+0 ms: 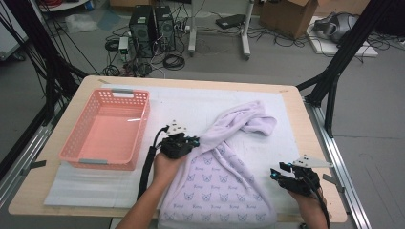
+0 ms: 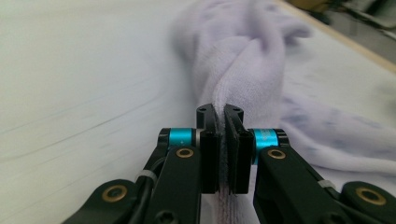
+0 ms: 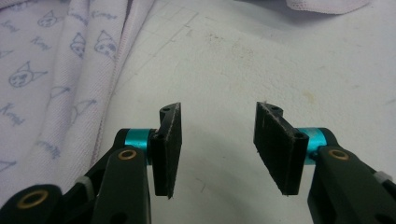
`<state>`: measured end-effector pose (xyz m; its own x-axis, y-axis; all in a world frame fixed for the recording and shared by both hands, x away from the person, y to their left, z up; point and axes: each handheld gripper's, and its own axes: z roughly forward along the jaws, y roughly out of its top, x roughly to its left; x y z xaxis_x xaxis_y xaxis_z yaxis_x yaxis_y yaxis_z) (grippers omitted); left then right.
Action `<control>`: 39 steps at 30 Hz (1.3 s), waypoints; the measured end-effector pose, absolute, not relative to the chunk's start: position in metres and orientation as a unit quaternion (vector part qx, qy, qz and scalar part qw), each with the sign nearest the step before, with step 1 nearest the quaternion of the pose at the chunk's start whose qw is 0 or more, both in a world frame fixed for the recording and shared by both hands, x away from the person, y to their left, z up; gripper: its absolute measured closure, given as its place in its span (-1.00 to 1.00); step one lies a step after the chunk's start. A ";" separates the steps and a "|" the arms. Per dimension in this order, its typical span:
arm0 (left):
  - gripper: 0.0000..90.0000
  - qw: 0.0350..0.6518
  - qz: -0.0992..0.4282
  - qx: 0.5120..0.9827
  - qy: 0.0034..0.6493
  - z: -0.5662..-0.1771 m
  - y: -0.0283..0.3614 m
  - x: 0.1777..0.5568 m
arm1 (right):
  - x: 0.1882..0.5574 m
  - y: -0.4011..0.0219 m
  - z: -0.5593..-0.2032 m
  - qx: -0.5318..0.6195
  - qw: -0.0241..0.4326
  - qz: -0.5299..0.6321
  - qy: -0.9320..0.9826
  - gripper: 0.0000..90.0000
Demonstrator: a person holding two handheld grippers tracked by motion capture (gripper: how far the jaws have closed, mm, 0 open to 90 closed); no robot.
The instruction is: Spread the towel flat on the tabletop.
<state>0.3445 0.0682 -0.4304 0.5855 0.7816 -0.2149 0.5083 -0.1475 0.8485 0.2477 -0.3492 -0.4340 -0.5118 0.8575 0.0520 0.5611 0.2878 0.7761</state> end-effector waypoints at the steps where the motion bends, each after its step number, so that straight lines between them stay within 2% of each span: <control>1: 0.89 0.478 0.146 0.741 0.449 -0.433 0.075 0.346 | 0.248 -0.349 -0.434 0.454 0.193 0.385 0.780 0.13; 3: 0.83 0.461 0.148 0.738 0.469 -0.440 0.084 0.349 | 0.249 -0.347 -0.434 0.454 0.192 0.384 0.780 0.13; 6: 0.38 0.455 0.146 0.742 0.470 -0.442 0.087 0.349 | 0.251 -0.346 -0.434 0.453 0.192 0.388 0.780 0.13; 7: 0.27 0.465 0.147 0.741 0.462 -0.440 0.086 0.348 | 0.253 -0.346 -0.434 0.452 0.192 0.388 0.780 0.14; 9: 0.20 0.488 0.155 0.739 0.438 -0.435 0.081 0.345 | 0.256 -0.343 -0.434 0.451 0.193 0.388 0.781 0.14; 14: 0.23 0.506 0.151 0.768 0.362 -0.421 0.059 0.343 | 0.261 -0.334 -0.435 0.442 0.188 0.387 0.787 0.14; 17: 0.25 0.487 0.139 0.797 0.330 -0.420 0.044 0.350 | 0.261 -0.333 -0.435 0.441 0.186 0.387 0.788 0.14; 22: 0.12 0.441 0.150 0.814 0.348 -0.435 0.025 0.367 | 0.261 -0.334 -0.434 0.444 0.184 0.391 0.785 0.14; 24: 0.16 0.419 0.160 0.817 0.363 -0.441 0.022 0.372 | 0.262 -0.334 -0.435 0.442 0.184 0.391 0.786 0.14; 25: 0.27 0.418 0.164 0.813 0.370 -0.442 0.022 0.373 | 0.262 -0.332 -0.436 0.442 0.180 0.391 0.787 0.14; 27: 0.69 0.429 0.157 0.802 0.386 -0.441 0.026 0.375 | 0.267 -0.329 -0.437 0.439 0.176 0.392 0.789 0.15; 28: 0.80 0.440 0.148 0.793 0.396 -0.440 0.028 0.375 | 0.270 -0.327 -0.437 0.438 0.174 0.392 0.790 0.17; 34: 0.81 0.489 0.137 0.754 0.417 -0.430 0.051 0.374 | 0.305 -0.296 -0.437 0.417 0.156 0.398 0.802 0.35; 39: 0.84 0.475 0.157 0.741 0.448 -0.433 0.072 0.375 | 0.331 -0.253 -0.436 0.389 0.144 0.399 0.817 0.36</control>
<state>0.3753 0.0724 -0.4329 0.5487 0.8133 -0.1934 0.5149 -0.1465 0.8447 0.3312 -0.2532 -0.4357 -0.6549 0.7520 0.0748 0.5214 0.3781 0.7650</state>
